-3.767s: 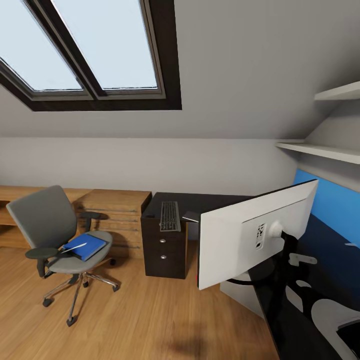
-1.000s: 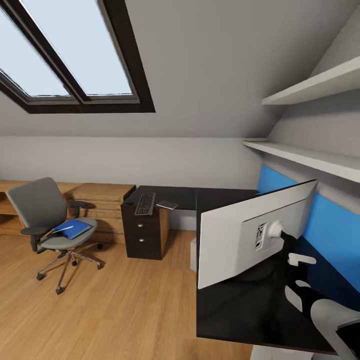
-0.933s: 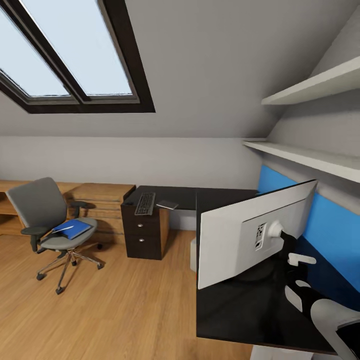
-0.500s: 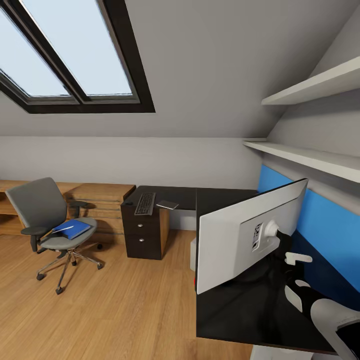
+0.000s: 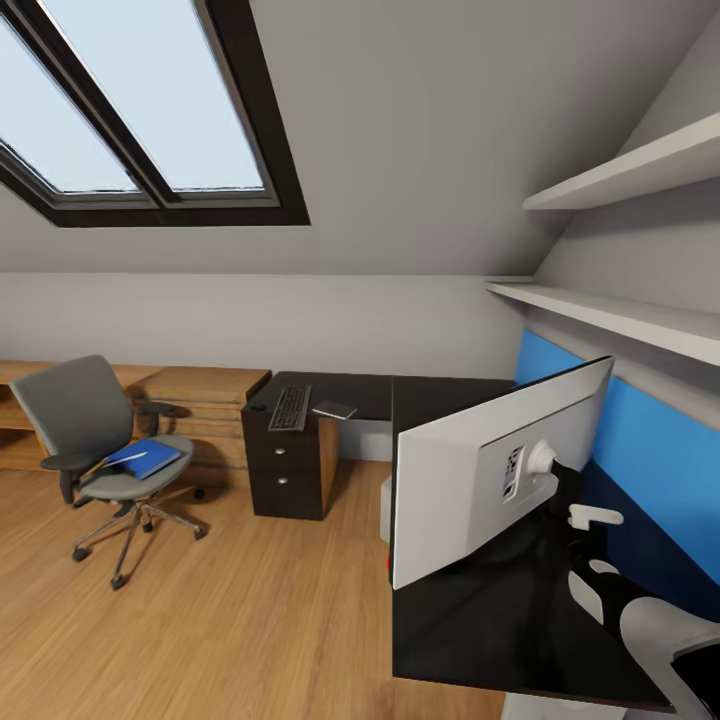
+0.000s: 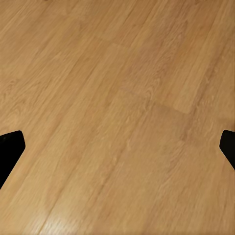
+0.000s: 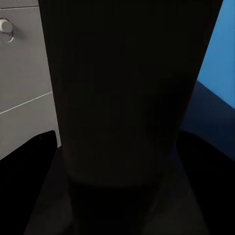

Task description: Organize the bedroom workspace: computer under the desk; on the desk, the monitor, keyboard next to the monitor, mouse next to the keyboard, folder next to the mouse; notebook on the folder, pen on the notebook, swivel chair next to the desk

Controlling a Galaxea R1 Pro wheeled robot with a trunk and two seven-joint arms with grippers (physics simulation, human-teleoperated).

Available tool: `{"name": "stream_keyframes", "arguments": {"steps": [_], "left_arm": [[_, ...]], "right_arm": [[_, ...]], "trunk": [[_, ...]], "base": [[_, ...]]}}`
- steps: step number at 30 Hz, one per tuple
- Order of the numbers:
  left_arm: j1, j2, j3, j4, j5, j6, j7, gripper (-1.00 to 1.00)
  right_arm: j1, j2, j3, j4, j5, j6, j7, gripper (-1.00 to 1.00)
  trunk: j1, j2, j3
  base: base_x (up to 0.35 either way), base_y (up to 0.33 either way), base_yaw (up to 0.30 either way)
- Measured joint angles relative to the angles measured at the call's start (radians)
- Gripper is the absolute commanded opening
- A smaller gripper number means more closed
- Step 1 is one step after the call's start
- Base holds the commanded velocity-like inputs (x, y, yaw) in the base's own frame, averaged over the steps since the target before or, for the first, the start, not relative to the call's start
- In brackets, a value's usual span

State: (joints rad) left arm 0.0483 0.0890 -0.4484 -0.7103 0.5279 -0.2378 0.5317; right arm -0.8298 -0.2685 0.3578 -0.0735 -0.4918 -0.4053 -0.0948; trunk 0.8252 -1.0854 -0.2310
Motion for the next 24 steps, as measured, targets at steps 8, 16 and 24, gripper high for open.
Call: {"name": "stream_keyframes", "arguments": {"steps": [8, 16, 24], "left_arm": [[0.000, 0.000, 0.000, 0.000, 0.001, 0.001, 0.000, 1.00], [0.000, 0.000, -0.003, 0.036, 0.002, 0.001, -0.004, 1.00], [0.000, 0.000, -0.003, 0.039, 0.002, 0.000, -0.004, 1.00]], "right_arm": [[0.000, 0.001, -0.007, -0.004, 0.017, 0.006, 0.001, -1.00], [0.000, 0.002, -0.008, -0.008, 0.023, 0.008, 0.002, -1.00], [0.000, 0.002, -0.010, -0.007, 0.023, 0.008, 0.001, -1.00]], "trunk": [[0.000, 0.000, 0.000], [0.000, 0.000, 0.000], [0.000, 0.000, 0.000]], "base": [[0.083, -0.032, 0.000], [0.026, -0.064, 0.000], [0.060, -0.099, 0.000]]}}
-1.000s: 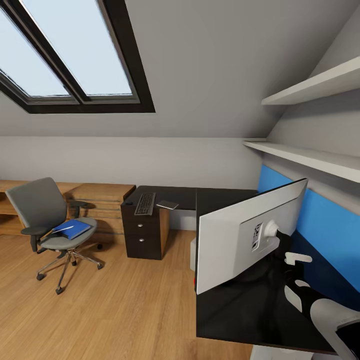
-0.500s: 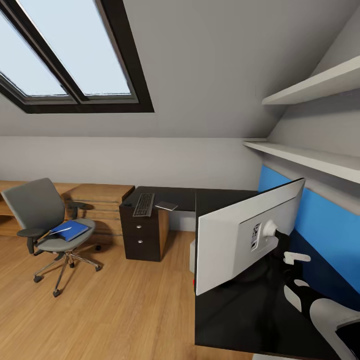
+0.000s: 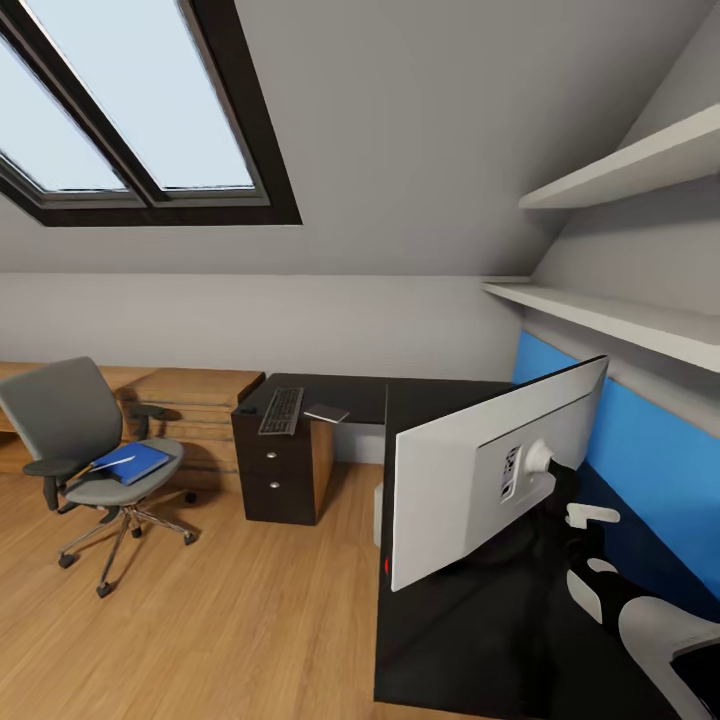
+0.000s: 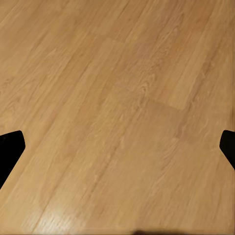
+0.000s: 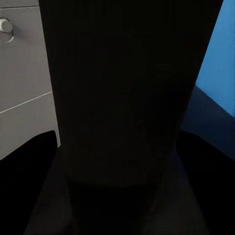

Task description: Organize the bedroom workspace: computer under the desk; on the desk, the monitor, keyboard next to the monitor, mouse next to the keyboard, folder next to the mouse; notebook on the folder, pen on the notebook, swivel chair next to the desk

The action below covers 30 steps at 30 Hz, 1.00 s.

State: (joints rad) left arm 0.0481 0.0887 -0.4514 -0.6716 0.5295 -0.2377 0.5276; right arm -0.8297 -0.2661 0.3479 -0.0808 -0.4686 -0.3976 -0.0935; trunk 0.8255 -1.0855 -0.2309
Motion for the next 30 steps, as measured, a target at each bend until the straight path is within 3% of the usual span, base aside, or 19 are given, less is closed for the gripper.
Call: {"name": "stream_keyframes", "arguments": {"steps": [12, 30], "left_arm": [[0.000, -0.001, 0.000, 0.000, 0.000, 0.000, -0.002, 1.00], [0.000, -0.001, 0.000, 0.000, -0.002, -0.005, -0.002, 1.00]], "right_arm": [[0.000, 0.000, -0.002, 0.001, 0.000, -0.002, 0.000, -1.00], [0.000, 0.000, 0.004, 0.006, -0.010, -0.006, -0.001, -1.00]], "trunk": [[0.000, 0.000, 0.000], [0.000, 0.000, 0.000]], "base": [[0.046, -0.149, 0.000], [0.096, -0.016, 0.000]]}}
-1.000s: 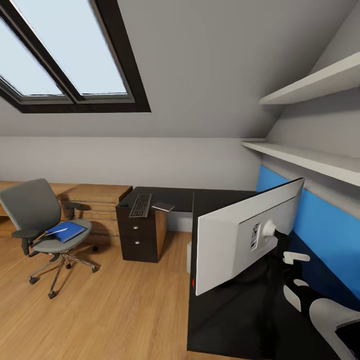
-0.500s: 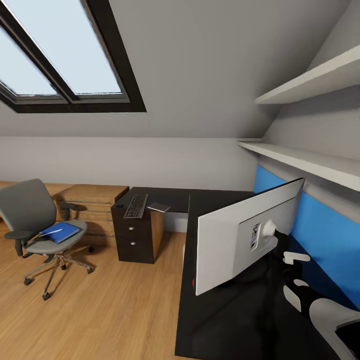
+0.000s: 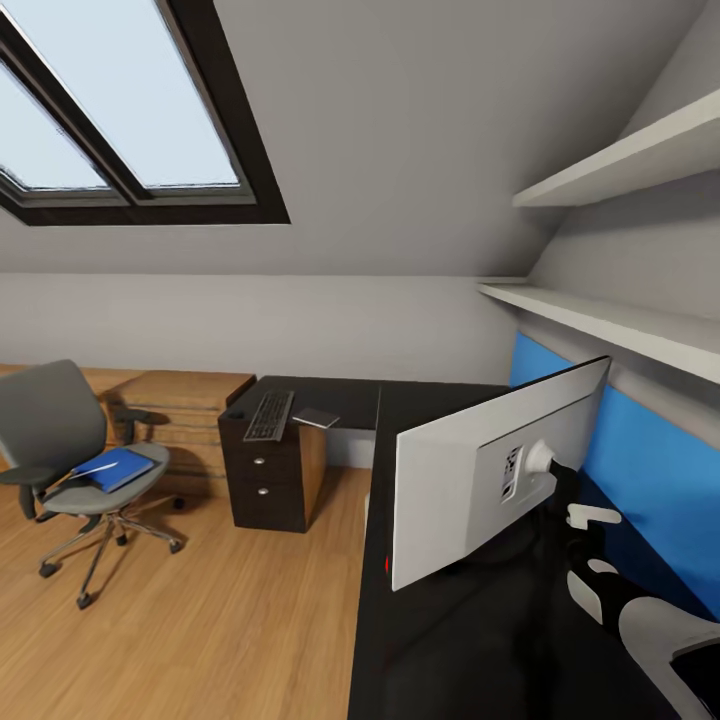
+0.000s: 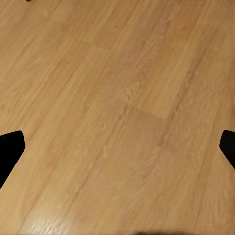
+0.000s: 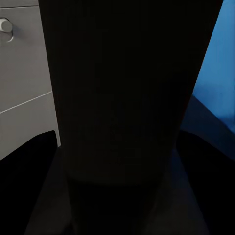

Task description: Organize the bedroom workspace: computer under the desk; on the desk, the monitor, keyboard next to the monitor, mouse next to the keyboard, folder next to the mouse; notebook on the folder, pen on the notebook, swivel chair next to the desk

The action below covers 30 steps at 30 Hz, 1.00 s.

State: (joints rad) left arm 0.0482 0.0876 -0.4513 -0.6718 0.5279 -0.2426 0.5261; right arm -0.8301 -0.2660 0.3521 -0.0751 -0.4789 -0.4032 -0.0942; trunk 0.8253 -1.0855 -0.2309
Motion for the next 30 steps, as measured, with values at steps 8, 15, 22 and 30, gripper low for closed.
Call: {"name": "stream_keyframes", "arguments": {"steps": [8, 15, 22, 30], "left_arm": [[0.000, 0.000, -0.001, 0.000, 0.000, 0.000, 0.000, 1.00], [0.000, 0.000, -0.001, 0.001, 0.000, 0.000, 0.000, 1.00], [0.000, 0.000, -0.001, 0.001, 0.000, 0.000, 0.000, 1.00], [0.000, 0.001, 0.000, 0.001, 0.000, 0.001, 0.001, 1.00]], "right_arm": [[0.000, 0.000, 0.001, 0.000, -0.003, -0.001, 0.000, -1.00], [0.000, 0.000, -0.003, -0.001, 0.007, 0.001, 0.001, -1.00], [0.000, 0.001, -0.004, -0.003, 0.009, 0.003, 0.002, -1.00], [0.001, 0.001, -0.005, -0.005, 0.013, 0.005, -0.003, -1.00]], "trunk": [[0.000, 0.000, 0.000], [0.000, 0.000, 0.000], [0.000, 0.000, 0.000], [0.000, 0.000, 0.000]], "base": [[0.192, 0.000, 0.000], [0.132, -0.044, 0.000], [0.082, -0.045, 0.000], [0.001, 0.000, -0.004]]}}
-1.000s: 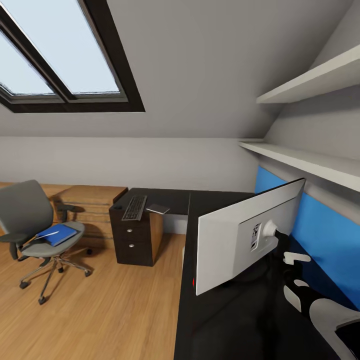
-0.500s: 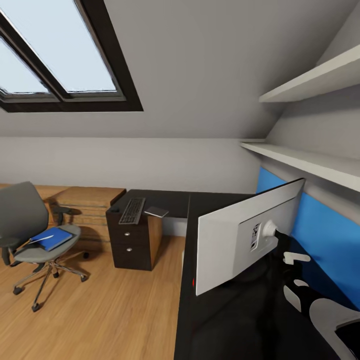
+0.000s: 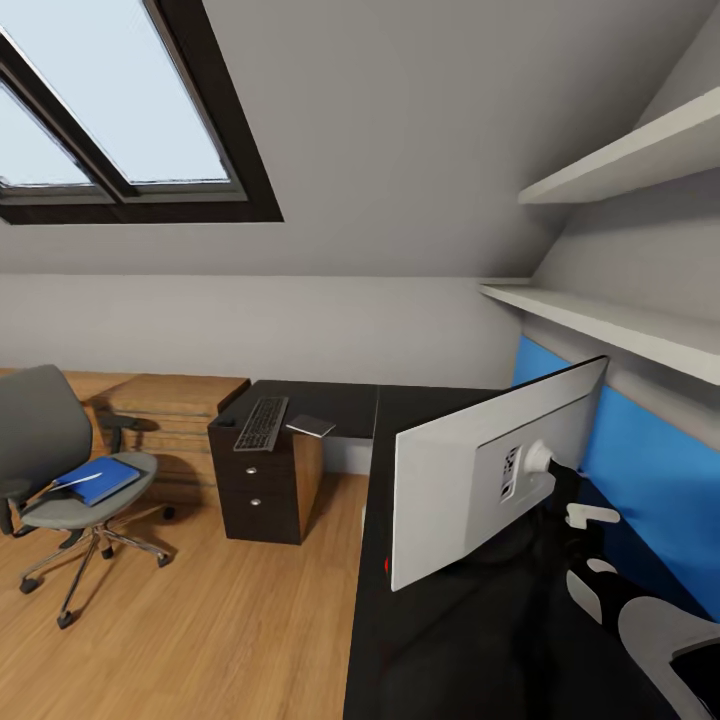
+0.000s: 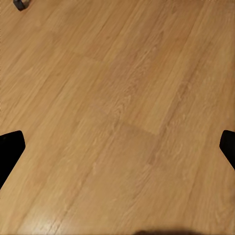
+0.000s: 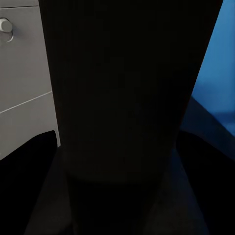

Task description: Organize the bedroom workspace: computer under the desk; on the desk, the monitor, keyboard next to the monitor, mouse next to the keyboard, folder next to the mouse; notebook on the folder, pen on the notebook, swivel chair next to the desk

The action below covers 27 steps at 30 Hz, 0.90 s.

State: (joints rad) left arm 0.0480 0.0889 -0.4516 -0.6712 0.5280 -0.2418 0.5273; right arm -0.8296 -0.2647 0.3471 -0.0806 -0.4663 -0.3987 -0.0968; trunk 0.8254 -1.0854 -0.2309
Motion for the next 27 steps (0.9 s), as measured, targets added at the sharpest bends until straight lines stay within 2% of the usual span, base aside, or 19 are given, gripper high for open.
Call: {"name": "stream_keyframes", "arguments": {"steps": [27], "left_arm": [[0.000, 0.000, 0.000, 0.000, 0.000, -0.001, 0.000, 1.00]], "right_arm": [[-0.001, 0.001, 0.006, 0.005, -0.013, -0.003, -0.001, -1.00]], "trunk": [[0.000, 0.000, 0.001]], "base": [[0.000, 0.000, -0.003]]}}
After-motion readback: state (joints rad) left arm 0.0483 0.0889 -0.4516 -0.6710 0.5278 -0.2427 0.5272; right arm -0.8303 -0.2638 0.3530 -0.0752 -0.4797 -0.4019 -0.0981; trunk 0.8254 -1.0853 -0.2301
